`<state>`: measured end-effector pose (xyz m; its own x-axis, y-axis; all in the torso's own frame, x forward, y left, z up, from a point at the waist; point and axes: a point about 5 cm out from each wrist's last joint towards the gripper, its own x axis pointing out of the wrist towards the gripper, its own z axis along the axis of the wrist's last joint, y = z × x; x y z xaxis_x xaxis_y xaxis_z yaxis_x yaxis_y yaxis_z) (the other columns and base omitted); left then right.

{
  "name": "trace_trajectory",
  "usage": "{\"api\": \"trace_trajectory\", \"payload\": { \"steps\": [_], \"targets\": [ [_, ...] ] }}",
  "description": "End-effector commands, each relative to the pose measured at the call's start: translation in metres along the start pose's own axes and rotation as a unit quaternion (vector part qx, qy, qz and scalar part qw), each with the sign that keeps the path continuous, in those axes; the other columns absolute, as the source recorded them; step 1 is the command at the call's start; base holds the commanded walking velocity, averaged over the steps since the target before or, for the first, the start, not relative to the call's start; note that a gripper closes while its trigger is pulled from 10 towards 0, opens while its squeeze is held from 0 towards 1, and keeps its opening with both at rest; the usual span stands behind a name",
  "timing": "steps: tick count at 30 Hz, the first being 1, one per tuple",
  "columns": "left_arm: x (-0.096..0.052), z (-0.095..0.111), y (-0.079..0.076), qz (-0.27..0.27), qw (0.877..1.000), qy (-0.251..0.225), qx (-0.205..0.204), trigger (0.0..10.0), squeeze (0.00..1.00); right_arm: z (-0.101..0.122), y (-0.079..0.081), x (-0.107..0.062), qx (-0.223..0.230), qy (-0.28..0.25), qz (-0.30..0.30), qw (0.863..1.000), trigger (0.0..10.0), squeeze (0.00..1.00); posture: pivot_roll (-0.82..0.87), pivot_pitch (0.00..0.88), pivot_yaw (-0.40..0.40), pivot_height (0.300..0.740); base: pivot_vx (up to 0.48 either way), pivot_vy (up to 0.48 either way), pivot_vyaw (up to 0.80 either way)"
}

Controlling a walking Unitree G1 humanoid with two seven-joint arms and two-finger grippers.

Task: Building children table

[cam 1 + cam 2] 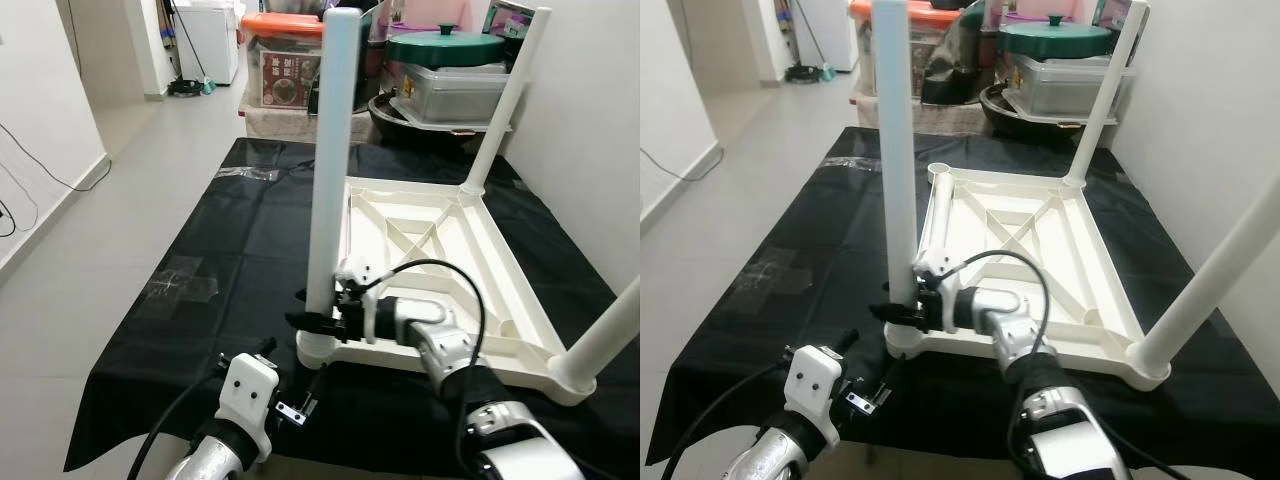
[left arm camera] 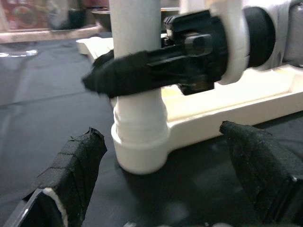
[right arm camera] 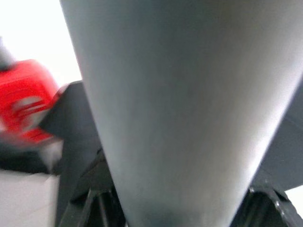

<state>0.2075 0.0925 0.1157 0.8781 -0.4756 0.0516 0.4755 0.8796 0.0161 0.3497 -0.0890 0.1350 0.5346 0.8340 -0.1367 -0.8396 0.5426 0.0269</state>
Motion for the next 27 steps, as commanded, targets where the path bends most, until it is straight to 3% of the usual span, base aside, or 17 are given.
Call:
{"api": "trace_trajectory", "payload": {
  "steps": [1,5,6,7,9,11,13,15,16,17,18,19,20,23,24,26,27],
  "targets": [
    [-0.001,-0.001,0.000,-0.001,1.000,0.001,0.003,10.0,0.00,-0.002,-0.013,-0.010,0.026,-0.006,-0.074,0.997,0.0,0.00,0.13,0.000,-0.068,0.740,0.000,0.000,0.00],
    [-0.001,-0.001,0.000,-0.003,1.000,0.001,0.002,10.0,0.00,-0.005,-0.023,-0.020,0.059,-0.026,-0.210,0.975,0.0,0.00,0.13,0.000,-0.066,0.740,0.000,0.000,0.00],
    [-0.001,-0.001,0.001,-0.004,1.000,0.002,0.002,10.0,0.00,-0.010,-0.028,-0.028,0.080,-0.027,-0.315,0.945,0.0,0.00,0.13,0.000,-0.063,0.740,0.000,0.000,0.00],
    [-0.001,-0.001,0.001,-0.004,1.000,0.002,0.002,10.0,0.00,-0.010,-0.028,-0.028,0.080,-0.027,-0.315,0.945,0.0,0.00,0.13,0.000,-0.063,0.740,0.000,0.000,0.00],
    [0.000,-0.002,0.001,-0.005,1.000,0.003,0.002,10.0,0.00,-0.021,-0.028,-0.048,0.122,-0.027,-0.504,0.855,0.0,0.00,0.13,0.000,-0.063,0.740,0.000,0.000,0.00],
    [0.000,-0.002,0.001,-0.005,1.000,0.003,0.002,10.0,0.00,-0.021,-0.028,-0.048,0.122,-0.027,-0.504,0.855,0.0,0.00,0.13,0.000,-0.063,0.740,0.000,0.000,0.00],
    [0.000,-0.002,0.001,-0.004,1.000,0.003,0.003,10.0,0.00,-0.023,-0.015,-0.052,0.161,-0.046,-0.602,0.781,0.0,0.00,0.13,0.000,-0.067,0.740,0.000,0.000,0.00],
    [0.000,-0.002,0.001,-0.004,1.000,0.003,0.003,10.0,0.00,-0.023,-0.015,-0.052,0.161,-0.046,-0.602,0.781,0.0,0.00,0.13,0.000,-0.067,0.740,0.000,0.000,0.00],
    [0.000,-0.002,0.001,-0.004,1.000,0.003,0.003,10.0,0.00,-0.022,-0.010,-0.049,0.173,-0.053,-0.617,0.766,0.0,0.00,0.13,0.000,-0.067,0.740,0.000,0.000,0.00],
    [0.000,-0.002,0.001,-0.004,1.000,0.003,0.003,10.0,0.00,-0.022,-0.010,-0.049,0.173,-0.053,-0.617,0.766,0.0,0.00,0.13,0.000,-0.067,0.740,0.000,0.000,0.00],
    [0.000,-0.002,0.001,-0.003,1.000,0.004,0.003,10.0,0.00,-0.018,-0.003,-0.034,0.186,-0.064,-0.587,0.785,2.8,0.00,0.13,0.000,-0.072,0.740,0.000,0.000,0.00],
    [0.000,-0.002,0.001,-0.003,1.000,0.004,0.003,10.0,0.00,-0.016,0.002,-0.023,0.194,-0.070,-0.561,0.801,2.8,0.00,0.13,0.000,-0.072,0.740,0.000,0.000,0.00],
    [0.000,-0.002,0.001,-0.003,1.000,0.004,0.003,10.0,0.00,-0.013,0.006,-0.014,0.192,-0.076,-0.527,0.824,10.0,0.00,0.13,0.000,-0.073,0.740,0.000,0.000,0.00],
    [0.000,-0.002,0.001,-0.002,1.000,0.004,0.003,10.0,0.00,-0.011,0.009,-0.009,0.189,-0.079,-0.506,0.838,10.0,0.00,0.13,0.000,-0.073,0.740,0.000,0.000,0.00],
    [0.000,-0.002,0.001,-0.002,1.000,0.004,0.003,10.0,0.00,-0.011,0.011,-0.008,0.180,-0.082,-0.492,0.848,10.0,1.00,0.13,0.000,-0.073,0.740,0.000,0.000,0.00],
    [0.000,-0.002,0.001,-0.002,1.000,0.004,0.002,10.0,0.00,-0.010,0.009,-0.007,0.169,-0.096,-0.465,0.864,10.0,0.93,0.13,0.000,-0.075,0.740,0.000,0.000,0.00],
    [0.000,-0.002,0.001,-0.002,1.000,0.005,0.002,10.0,0.00,-0.009,0.008,-0.008,0.166,-0.106,-0.443,0.875,10.0,0.00,0.13,0.000,-0.073,0.740,0.000,0.000,0.00]
  ]
}}
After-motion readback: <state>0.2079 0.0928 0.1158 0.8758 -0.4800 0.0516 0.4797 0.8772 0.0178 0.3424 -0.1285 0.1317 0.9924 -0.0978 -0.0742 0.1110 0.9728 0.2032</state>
